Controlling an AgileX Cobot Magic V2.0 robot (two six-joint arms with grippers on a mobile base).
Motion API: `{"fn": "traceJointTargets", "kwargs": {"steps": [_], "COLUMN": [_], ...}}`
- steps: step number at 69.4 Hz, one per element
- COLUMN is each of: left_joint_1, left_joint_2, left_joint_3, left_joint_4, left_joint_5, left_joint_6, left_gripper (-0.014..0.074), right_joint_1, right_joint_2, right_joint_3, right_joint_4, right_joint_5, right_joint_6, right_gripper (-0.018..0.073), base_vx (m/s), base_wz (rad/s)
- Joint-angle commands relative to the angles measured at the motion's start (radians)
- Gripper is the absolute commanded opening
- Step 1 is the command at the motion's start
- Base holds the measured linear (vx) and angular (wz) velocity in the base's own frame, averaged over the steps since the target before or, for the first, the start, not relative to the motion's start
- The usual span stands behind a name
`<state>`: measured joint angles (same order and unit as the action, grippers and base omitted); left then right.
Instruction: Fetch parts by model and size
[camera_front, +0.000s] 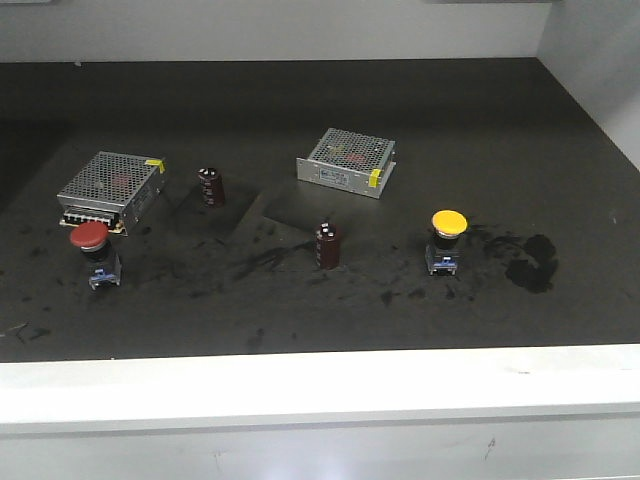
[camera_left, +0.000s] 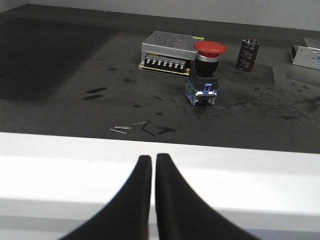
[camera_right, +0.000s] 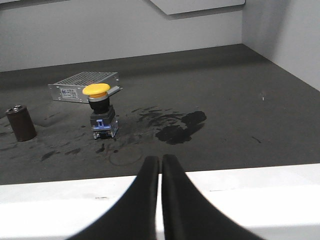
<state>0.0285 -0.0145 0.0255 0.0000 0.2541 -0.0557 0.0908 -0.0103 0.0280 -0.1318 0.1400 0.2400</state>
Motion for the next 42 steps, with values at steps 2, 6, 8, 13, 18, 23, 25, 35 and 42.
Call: {"fn": "traceJointTargets", "kwargs": {"steps": [2, 6, 8, 13, 18, 23, 25, 35, 42], "left_joint_1": [0.003, 0.003, 0.003, 0.003, 0.003, 0.003, 0.003, 0.003, 0.003], "left_joint_2": [-0.006, -0.006, -0.006, -0.006, -0.006, -0.006, -0.006, -0.006, -0.006], "left_joint_3": [-0.006, -0.006, -0.006, -0.006, -0.006, -0.006, -0.006, -0.006, -0.006], "left_joint_4": [-0.008, -0.008, -0.008, -0.008, -0.008, -0.008, -0.008, -0.008, -0.008], "left_joint_5": [-0.069, -0.069, -0.069, -0.069, -0.069, -0.069, -0.069, -0.069, -0.070], "left_joint_6": [-0.001, -0.001, -0.001, -0.001, -0.001, -0.001, -0.001, -0.001, -0.001], "left_gripper": [-0.0006, -0.0006, -0.0006, -0.0006, -0.0006, -0.0006, -0.0006, -0.0006, -0.0006], "right_joint_1": [0.000, 0.000, 0.000, 0.000, 0.000, 0.000, 0.000, 0.000, 0.000], "right_joint_2": [-0.018, -0.018, -0.018, -0.018, -0.018, -0.018, -0.018, -0.018, -0.018], "right_joint_3": [0.008, 0.008, 0.008, 0.008, 0.008, 0.008, 0.008, 0.008, 0.008], "right_joint_4": [-0.005, -0.005, -0.005, -0.005, -0.005, -0.005, -0.005, -0.005, -0.005], "right_joint_5": [-0.075, -0.075, -0.075, -0.075, -0.075, -0.075, -0.075, -0.075, -0.075], "right_joint_6": [-0.009, -0.009, -0.009, -0.009, -0.009, -0.009, -0.009, -0.009, -0.009], "right_gripper": [-0.0009, -0.0009, -0.0009, -0.0009, -0.0009, -0.0009, -0.0009, -0.0009, -0.0009], "base_vx": [0.00, 0.00, 0.00, 0.00, 0.00, 0.00, 0.00, 0.00, 0.00], "base_wz": [0.00, 0.00, 0.00, 0.00, 0.00, 0.00, 0.00, 0.00, 0.00]}}
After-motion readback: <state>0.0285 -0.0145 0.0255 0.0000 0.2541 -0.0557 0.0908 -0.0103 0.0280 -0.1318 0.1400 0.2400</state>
